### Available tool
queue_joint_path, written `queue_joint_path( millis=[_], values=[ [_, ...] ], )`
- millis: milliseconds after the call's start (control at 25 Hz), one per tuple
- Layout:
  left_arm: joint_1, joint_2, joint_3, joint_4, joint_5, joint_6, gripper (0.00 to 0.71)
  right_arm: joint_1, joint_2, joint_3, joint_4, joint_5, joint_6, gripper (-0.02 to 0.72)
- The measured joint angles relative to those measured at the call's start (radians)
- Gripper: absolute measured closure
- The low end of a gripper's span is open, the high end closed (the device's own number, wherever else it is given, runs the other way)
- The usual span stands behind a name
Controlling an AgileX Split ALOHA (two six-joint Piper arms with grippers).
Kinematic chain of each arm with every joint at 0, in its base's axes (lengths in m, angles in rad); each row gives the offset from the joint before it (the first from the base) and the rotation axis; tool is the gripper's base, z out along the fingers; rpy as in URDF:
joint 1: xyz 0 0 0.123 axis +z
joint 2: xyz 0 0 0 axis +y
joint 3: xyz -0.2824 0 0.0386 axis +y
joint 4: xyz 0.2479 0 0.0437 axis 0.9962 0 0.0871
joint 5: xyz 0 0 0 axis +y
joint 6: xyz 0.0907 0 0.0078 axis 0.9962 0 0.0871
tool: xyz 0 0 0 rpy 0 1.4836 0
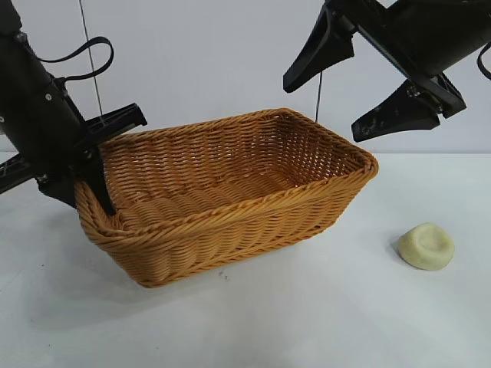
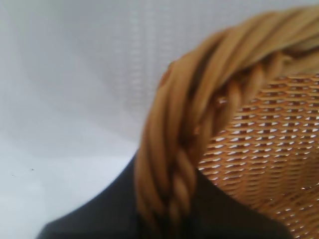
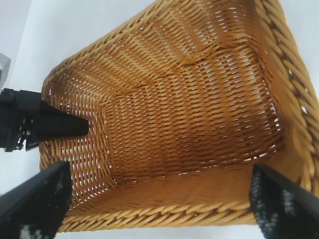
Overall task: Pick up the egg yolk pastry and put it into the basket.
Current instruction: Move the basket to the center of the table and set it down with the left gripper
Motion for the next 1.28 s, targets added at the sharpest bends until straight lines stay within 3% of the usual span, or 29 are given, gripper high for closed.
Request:
queue_joint_path(
  millis=[320,1160,1280],
  values=[
    [0.000,0.062,-0.082,0.001,0.064,0.134,0.625,0.000,0.000,0.000,0.000,0.004,0.000,0.012],
    [0.013,0.166,-0.091,0.001,0.001,0.212,0.625,0.000,0.000,0.000,-0.001,0.005,0.000,0.012],
    [0.013,0.166,-0.091,-0.002,-0.001,0.212,0.583,0.000,0.000,0.000,-0.001,0.005,0.000,0.012]
  ],
)
